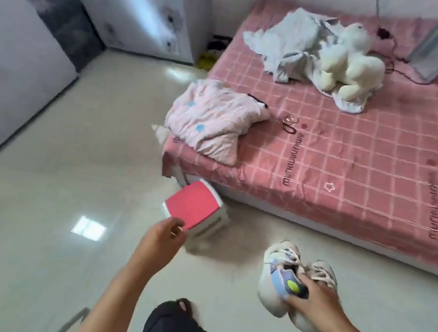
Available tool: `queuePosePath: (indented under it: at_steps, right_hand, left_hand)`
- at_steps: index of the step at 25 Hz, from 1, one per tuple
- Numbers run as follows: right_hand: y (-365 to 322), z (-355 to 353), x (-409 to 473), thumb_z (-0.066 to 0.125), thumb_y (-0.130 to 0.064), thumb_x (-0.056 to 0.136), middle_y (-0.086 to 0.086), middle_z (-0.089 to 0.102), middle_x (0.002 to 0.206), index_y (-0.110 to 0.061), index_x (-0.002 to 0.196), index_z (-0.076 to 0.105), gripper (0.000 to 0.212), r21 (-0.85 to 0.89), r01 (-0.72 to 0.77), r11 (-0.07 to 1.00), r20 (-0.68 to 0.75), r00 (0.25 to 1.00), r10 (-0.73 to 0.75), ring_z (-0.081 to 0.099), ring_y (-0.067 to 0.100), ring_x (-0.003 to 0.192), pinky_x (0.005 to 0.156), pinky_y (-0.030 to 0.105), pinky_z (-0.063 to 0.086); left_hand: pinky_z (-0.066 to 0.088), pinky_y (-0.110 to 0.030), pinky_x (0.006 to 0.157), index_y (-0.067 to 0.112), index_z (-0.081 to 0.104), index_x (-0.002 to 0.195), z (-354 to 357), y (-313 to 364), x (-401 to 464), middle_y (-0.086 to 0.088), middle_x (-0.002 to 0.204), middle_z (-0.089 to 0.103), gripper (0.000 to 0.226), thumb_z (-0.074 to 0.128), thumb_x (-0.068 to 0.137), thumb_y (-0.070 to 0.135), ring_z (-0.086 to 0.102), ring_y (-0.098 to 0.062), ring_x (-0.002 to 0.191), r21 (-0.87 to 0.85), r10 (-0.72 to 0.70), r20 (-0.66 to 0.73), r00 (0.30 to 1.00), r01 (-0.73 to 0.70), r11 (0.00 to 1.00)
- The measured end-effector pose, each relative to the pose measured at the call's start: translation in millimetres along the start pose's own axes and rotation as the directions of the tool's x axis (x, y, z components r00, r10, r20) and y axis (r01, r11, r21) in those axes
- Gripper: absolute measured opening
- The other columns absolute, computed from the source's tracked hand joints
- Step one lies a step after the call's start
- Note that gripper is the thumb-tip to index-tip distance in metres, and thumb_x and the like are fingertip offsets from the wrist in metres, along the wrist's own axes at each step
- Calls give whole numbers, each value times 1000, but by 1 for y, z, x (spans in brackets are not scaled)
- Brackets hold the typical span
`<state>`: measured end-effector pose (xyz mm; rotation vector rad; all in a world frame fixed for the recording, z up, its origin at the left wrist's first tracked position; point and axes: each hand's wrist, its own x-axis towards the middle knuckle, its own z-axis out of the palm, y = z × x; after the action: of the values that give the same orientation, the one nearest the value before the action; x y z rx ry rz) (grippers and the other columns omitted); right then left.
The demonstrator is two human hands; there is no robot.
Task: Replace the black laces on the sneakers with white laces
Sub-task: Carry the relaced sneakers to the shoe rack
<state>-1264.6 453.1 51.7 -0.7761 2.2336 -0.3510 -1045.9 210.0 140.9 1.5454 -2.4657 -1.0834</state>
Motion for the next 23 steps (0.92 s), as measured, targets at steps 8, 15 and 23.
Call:
queuePosePath:
  at_steps: [8,15,23]
  right_hand:
    - [-210,74,60,67,-58,74,6,46,128,-36,131,47,64,-121,371,921,280,903,-327,34,25,127,105,34,33]
    - [-382,138,112,70,-54,75,5,48,124,-34,136,45,69,-173,473,864,336,853,-400,32,24,127,107,34,31]
    - [-535,154,202,67,-57,74,1,43,101,-33,117,54,51,-329,571,752,372,810,-453,34,27,117,99,40,37]
  left_hand:
    - [42,-19,66,16,63,109,-94,-127,-7,9,82,59,22,55,93,28,55,-9,72,-126,-195,-59,979,186,974]
    - [43,-25,73,17,62,112,-218,-243,50,6,90,60,23,55,92,27,56,-14,83,-246,-355,-211,911,302,921]
    - [42,-14,65,18,63,109,-285,-314,127,10,90,62,21,56,92,27,59,-5,84,-385,-399,-179,899,309,869]
